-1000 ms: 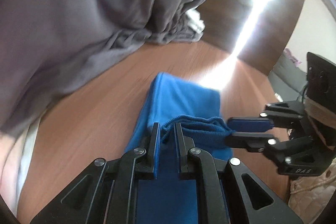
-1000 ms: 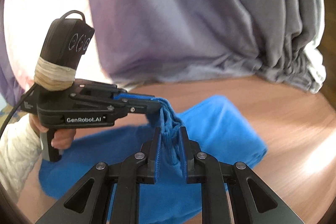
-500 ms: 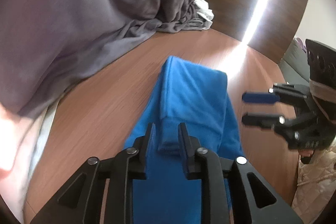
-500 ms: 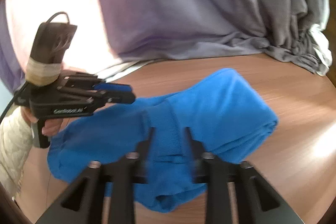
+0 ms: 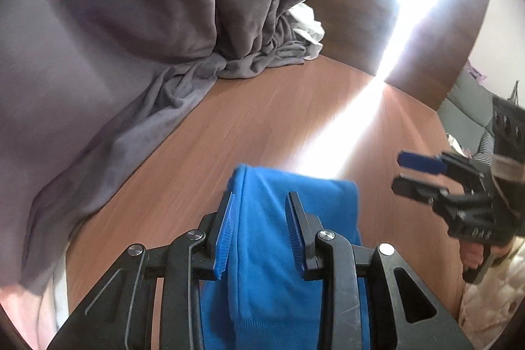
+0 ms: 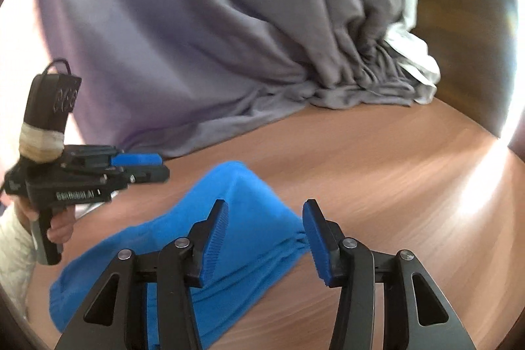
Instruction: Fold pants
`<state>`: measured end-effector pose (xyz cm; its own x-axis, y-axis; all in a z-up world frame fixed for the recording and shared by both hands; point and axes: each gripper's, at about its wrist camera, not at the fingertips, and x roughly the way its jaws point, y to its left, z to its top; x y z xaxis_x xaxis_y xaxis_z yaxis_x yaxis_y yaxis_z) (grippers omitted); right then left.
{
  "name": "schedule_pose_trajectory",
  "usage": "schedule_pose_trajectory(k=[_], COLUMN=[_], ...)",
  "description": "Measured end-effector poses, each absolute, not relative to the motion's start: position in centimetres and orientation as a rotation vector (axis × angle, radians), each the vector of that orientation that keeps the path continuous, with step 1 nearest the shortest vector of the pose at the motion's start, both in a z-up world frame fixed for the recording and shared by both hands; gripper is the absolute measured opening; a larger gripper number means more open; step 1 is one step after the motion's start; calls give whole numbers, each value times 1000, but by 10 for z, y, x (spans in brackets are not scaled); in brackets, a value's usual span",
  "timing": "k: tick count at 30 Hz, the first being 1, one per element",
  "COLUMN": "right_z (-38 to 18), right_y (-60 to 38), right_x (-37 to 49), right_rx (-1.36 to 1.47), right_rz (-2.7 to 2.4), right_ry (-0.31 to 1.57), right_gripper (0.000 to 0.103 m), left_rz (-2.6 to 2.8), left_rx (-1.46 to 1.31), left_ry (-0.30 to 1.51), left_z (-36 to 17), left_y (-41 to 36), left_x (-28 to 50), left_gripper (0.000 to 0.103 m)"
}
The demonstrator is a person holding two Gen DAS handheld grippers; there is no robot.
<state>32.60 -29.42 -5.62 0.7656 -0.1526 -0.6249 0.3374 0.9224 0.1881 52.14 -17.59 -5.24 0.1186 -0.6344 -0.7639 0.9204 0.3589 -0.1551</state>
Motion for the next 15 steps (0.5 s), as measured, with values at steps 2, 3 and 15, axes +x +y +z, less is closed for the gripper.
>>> schedule_pose_trajectory(k=[2,3,15], right_z=[-62,-65,-96], right_y=[-303,-309,-336], right_x=[327,329,348], right_rx=[321,338,546], right_rz=[-292,-301,-298], right_ry=[662,671,726], right_gripper=[48,48,48], left_rz=[-1180,-1180,-1141], left_rx=[414,419,432], left_ry=[880,892,1069], left_z=[-57,-59,-103], left_y=[-189,-197,-244], left_x=[527,530,565], left_gripper=[31,31,31])
